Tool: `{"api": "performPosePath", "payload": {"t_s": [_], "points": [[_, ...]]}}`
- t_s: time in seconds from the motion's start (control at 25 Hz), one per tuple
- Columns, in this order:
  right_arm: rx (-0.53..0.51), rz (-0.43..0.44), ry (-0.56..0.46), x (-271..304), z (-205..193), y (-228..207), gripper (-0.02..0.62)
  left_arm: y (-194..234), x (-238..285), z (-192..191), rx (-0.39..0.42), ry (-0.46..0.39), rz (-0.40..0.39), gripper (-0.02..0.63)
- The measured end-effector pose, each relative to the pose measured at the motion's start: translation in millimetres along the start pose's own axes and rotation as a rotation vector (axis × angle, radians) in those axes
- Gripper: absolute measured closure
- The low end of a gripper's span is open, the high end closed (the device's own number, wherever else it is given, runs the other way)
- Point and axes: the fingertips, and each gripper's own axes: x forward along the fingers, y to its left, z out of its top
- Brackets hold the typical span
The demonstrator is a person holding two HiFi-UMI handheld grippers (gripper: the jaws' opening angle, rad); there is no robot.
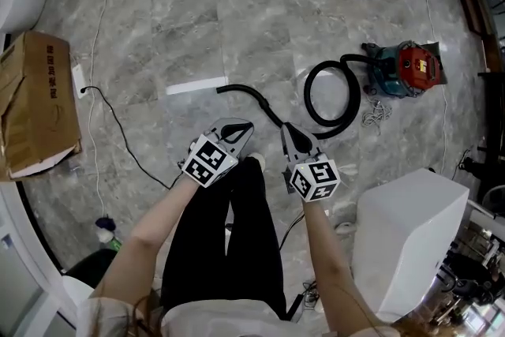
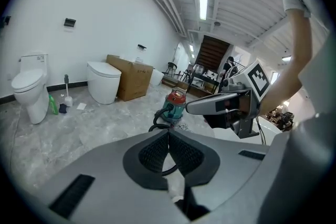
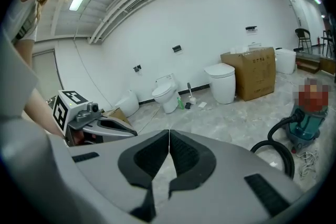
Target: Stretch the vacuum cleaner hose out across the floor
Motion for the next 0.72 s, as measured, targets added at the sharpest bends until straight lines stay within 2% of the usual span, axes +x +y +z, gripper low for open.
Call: {"api": "performPosePath", "payload": {"t_s": [0.12,0.28,0.44,0.72], "points": [[0.001,0.004,0.023,15,-21,-17,0.58,6,18,-13,0.001,-0.005,-0.017,0.597],[0.014,-0.009,0.068,40,-58,-34,0.58,20,36,-29,-0.067,-0.037,-0.035,0.597],[0.021,-0.002,0.099,63,-94,-53,0.58,40,64,-58,-0.033,0.016,0.015,0.597],[0.034,-0.027,0.149,101,-128,-91,0.578,68,106,-97,-0.018,0.042,-0.02,0.597]]}}
